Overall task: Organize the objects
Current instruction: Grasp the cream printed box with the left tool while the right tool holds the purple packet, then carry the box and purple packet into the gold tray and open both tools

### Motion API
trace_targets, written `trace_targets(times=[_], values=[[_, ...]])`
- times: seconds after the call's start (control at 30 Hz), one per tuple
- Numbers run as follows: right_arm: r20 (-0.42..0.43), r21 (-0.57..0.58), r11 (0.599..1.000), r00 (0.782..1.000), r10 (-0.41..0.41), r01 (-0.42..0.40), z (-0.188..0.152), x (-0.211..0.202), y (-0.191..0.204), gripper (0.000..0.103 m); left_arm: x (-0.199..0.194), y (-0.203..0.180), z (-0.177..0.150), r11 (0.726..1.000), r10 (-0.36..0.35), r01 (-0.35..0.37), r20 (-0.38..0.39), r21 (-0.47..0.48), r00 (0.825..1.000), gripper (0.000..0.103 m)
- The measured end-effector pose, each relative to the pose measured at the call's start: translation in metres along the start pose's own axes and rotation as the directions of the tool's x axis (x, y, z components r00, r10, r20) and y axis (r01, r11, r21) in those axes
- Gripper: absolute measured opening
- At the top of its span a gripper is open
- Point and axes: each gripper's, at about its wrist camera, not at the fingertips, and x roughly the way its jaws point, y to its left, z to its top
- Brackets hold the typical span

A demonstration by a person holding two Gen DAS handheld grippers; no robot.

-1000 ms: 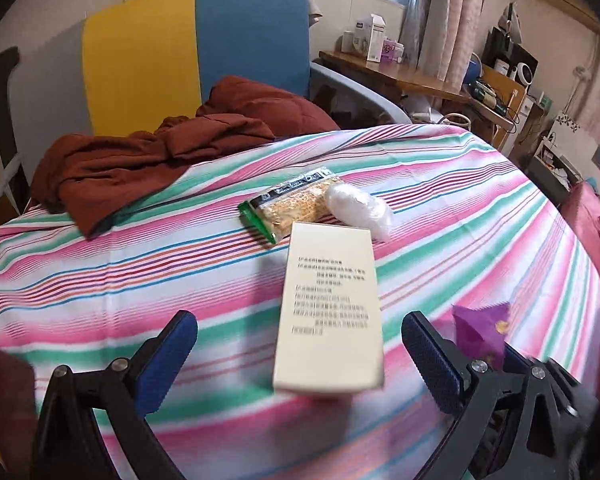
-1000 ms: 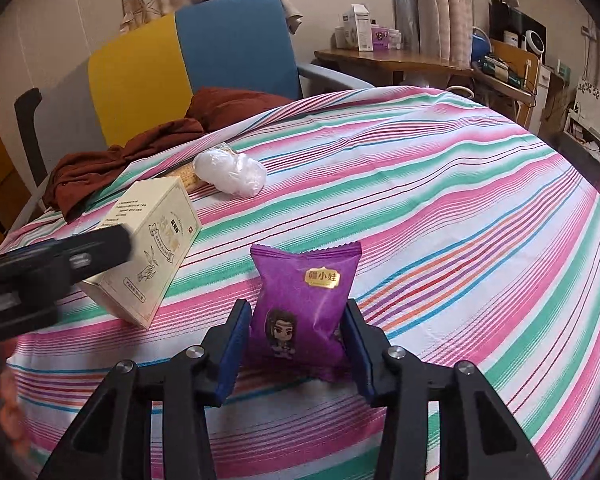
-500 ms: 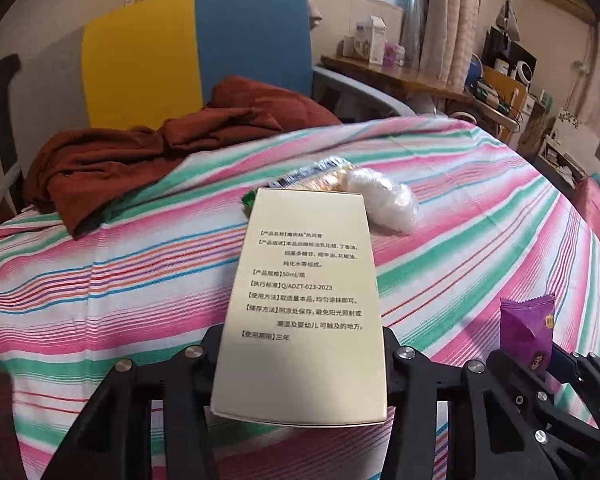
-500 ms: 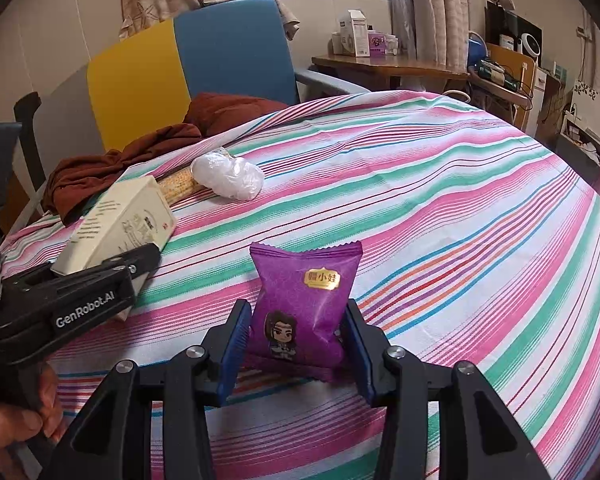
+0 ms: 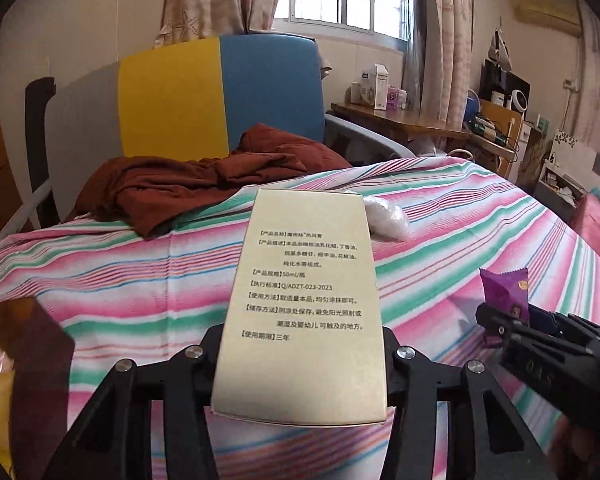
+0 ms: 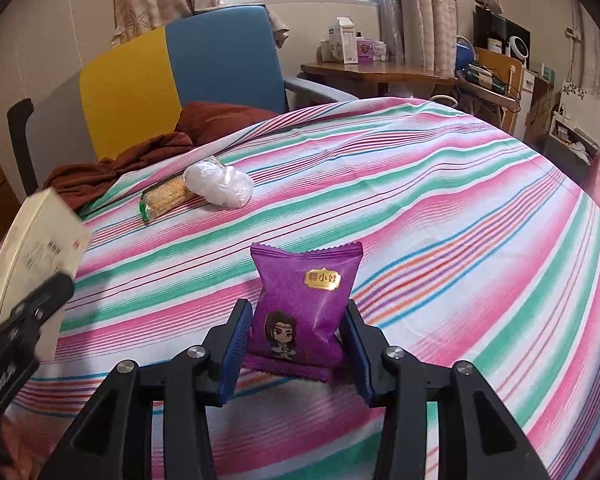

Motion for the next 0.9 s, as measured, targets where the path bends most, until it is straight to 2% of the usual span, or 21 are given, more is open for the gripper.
trace_targets(times=[0.27, 0.57, 0.9], values=[[0.002, -0.017, 0.996, 0.996, 0.089, -0.089, -0.03, -0.038, 0.024, 0.045, -0.05, 0.025, -0.028, 0.997, -0.036, 0.035, -0.01, -0.068, 0.999, 0.051], [-0.009, -0.023, 0.986, 0.986, 0.166, -0.166, -0.054, -0.075, 0.056, 0.045, -0.119, 0.05, -0.055, 0.992, -0.084, 0.085, 0.016, -0.09, 0.996, 0.051], [-0.002, -0.139, 0.948, 0.957, 0.29, -0.288, -0.066, -0.119, 0.124, 0.045, -0.175, 0.101, -0.074, 0.982, -0.069, 0.073, 0.025, -0.176, 0.997, 0.051]])
